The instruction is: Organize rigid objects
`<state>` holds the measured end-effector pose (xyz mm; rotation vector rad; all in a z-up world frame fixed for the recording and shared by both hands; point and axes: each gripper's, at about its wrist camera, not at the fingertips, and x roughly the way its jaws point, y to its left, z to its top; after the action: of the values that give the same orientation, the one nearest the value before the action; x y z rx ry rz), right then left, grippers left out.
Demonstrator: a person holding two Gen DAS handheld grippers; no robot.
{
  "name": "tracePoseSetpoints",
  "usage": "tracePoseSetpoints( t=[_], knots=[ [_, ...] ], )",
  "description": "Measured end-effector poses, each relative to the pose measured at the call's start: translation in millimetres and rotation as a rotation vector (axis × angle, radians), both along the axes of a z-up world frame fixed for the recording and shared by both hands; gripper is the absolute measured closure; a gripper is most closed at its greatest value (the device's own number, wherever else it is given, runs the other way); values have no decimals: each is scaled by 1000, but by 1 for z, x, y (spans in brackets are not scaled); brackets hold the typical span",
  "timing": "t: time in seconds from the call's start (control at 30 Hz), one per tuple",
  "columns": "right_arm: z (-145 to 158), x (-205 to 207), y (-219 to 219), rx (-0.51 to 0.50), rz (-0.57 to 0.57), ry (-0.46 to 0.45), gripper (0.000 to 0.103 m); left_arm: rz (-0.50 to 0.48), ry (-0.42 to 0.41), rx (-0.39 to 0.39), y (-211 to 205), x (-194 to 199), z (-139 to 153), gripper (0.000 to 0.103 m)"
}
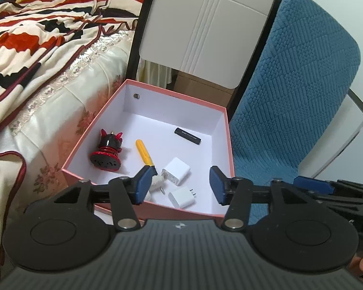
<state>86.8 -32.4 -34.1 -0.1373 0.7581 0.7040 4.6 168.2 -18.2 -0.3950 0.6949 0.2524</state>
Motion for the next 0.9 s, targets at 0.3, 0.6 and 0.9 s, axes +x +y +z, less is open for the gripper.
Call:
tracePoseSetpoints(
  t=[0.3,0.6,0.9],
  knots=[
    [5,-19,-10,1,-5,-5,50,56,-1,6,-4,-32,9,8],
    [7,-27,-14,-19,-14,-22,45,77,6,32,-7,-51,15,5],
    [10,-31,-13,-34,-23,-37,24,96,-4,30,-10,-57,19,5]
  ],
)
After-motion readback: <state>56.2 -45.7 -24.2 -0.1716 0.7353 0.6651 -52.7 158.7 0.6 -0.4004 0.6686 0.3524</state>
